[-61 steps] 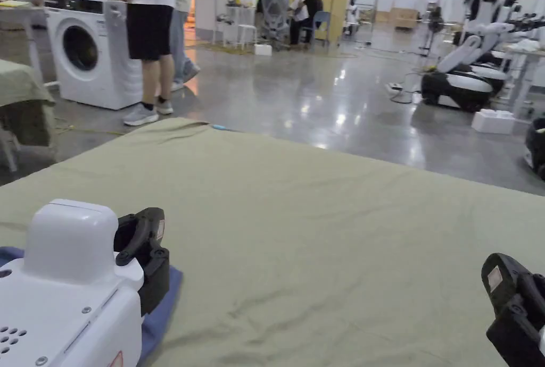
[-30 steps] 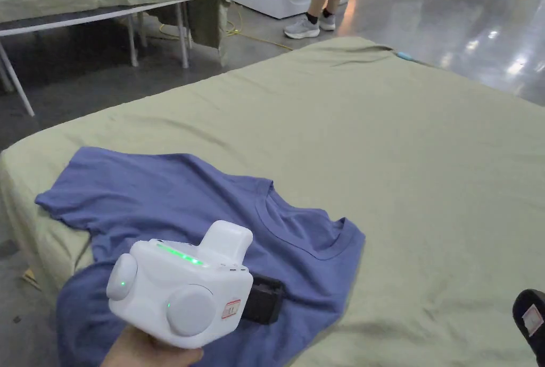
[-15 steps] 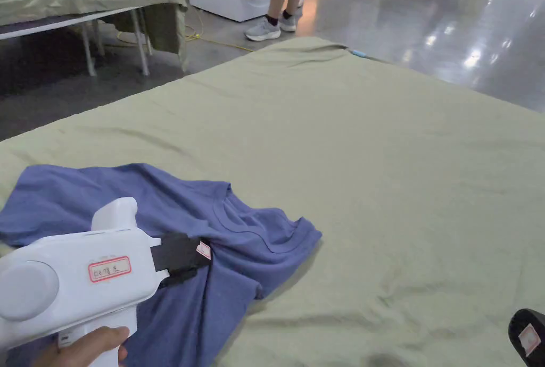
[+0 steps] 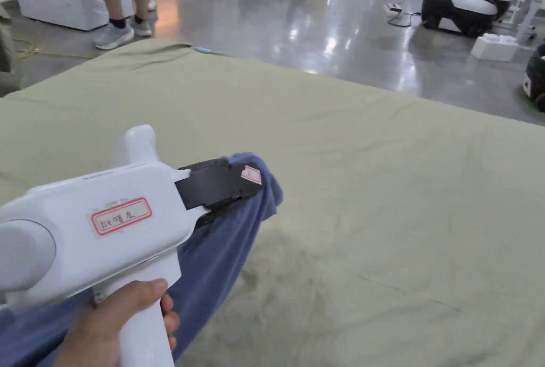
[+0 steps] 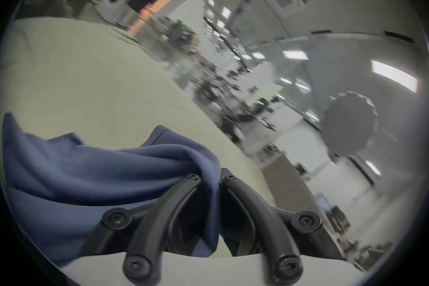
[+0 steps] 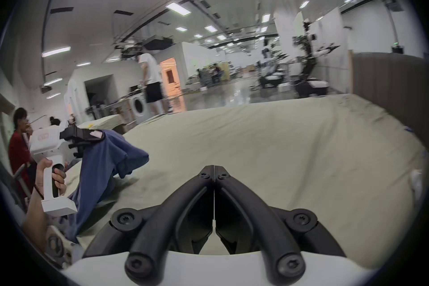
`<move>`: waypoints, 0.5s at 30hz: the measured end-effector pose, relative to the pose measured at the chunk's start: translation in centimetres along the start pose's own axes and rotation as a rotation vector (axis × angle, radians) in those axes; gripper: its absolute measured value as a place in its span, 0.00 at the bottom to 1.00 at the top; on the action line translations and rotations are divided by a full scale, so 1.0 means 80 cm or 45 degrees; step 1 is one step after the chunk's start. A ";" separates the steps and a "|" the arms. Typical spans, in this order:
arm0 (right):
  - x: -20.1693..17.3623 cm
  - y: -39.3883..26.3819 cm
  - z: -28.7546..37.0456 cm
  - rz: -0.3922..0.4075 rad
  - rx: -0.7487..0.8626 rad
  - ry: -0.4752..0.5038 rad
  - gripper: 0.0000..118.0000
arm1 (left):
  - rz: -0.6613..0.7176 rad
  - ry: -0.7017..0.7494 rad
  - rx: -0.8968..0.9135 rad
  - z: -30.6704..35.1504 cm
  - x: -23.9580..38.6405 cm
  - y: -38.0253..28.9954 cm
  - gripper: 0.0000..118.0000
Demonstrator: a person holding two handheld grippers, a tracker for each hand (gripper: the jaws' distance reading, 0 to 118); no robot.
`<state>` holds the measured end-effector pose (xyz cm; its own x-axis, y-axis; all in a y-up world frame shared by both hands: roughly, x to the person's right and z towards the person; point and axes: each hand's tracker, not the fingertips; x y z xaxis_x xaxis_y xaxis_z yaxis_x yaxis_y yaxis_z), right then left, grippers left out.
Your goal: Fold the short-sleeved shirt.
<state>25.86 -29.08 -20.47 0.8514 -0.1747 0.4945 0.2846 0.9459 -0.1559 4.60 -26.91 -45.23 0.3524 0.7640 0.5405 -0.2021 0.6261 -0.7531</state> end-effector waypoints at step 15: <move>0.081 -0.013 0.097 -0.095 0.025 -0.499 0.03 | -0.448 -0.354 -1.051 -0.177 0.188 -0.352 0.10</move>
<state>27.62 -29.08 -10.47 0.5948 -0.1291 0.7934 0.3278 0.9402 -0.0927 28.53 -35.25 -21.22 0.0178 0.6286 0.7775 0.6242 0.6005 -0.4998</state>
